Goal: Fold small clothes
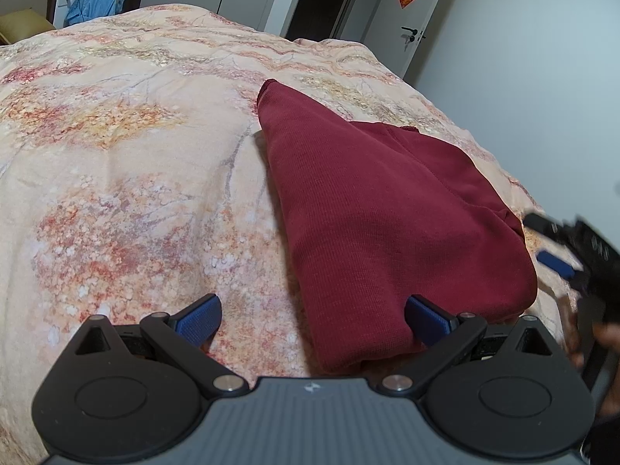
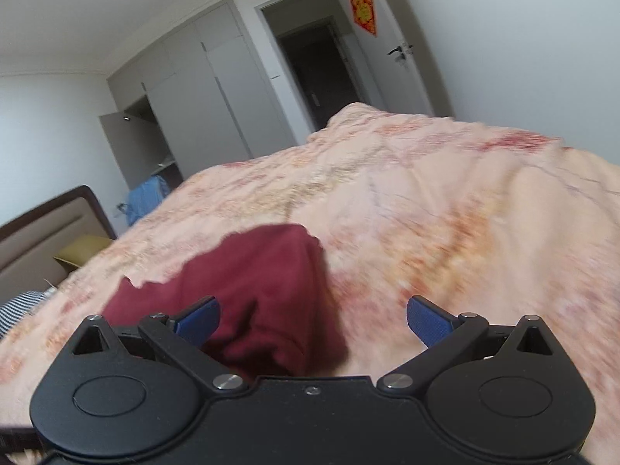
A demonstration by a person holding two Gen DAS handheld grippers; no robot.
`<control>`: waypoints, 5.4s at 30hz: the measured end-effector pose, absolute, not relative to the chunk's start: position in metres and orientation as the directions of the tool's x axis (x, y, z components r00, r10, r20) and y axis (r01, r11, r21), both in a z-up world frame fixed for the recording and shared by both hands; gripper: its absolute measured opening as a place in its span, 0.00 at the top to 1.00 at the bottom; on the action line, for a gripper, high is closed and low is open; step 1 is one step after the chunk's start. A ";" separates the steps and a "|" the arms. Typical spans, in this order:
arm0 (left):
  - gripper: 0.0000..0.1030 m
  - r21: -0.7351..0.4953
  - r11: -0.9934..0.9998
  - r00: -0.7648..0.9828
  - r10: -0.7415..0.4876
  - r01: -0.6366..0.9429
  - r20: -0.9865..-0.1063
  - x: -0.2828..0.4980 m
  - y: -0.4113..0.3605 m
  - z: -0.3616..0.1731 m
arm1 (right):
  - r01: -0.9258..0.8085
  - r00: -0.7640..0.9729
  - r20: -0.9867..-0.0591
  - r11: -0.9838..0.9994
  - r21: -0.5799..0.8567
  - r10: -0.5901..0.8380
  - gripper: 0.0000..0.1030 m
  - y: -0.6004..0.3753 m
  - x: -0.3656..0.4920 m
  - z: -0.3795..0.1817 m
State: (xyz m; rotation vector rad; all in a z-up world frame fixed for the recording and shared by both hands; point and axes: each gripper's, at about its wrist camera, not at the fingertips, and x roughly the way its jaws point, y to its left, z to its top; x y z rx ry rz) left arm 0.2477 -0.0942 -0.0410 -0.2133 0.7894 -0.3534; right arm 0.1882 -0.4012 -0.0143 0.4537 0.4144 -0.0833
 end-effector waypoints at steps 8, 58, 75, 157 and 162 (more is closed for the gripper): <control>0.00 -0.303 0.922 0.649 -0.385 0.241 -0.656 0.250 -0.096 -0.042 | 0.205 0.885 -0.465 0.898 0.389 -0.001 0.11 -0.399 0.237 -0.025; 0.04 -0.524 0.837 0.639 -0.491 0.157 -0.592 0.343 -0.071 -0.033 | 0.095 0.929 -0.363 0.894 0.438 0.079 0.45 -0.392 0.213 -0.053; 0.34 -0.567 0.803 0.612 -0.544 0.182 -0.574 0.345 -0.085 -0.040 | 0.087 0.930 -0.358 0.896 0.435 0.083 0.50 -0.391 0.213 -0.053; 0.72 -0.316 0.928 0.749 -0.349 0.195 -0.563 0.320 0.006 0.050 | -0.153 0.960 -0.161 0.912 0.382 0.228 0.84 -0.182 0.240 0.085; 0.72 -0.267 0.951 0.771 -0.286 0.155 -0.569 0.348 0.030 0.063 | -0.175 0.948 -0.160 0.867 0.466 0.277 0.84 -0.174 0.283 0.079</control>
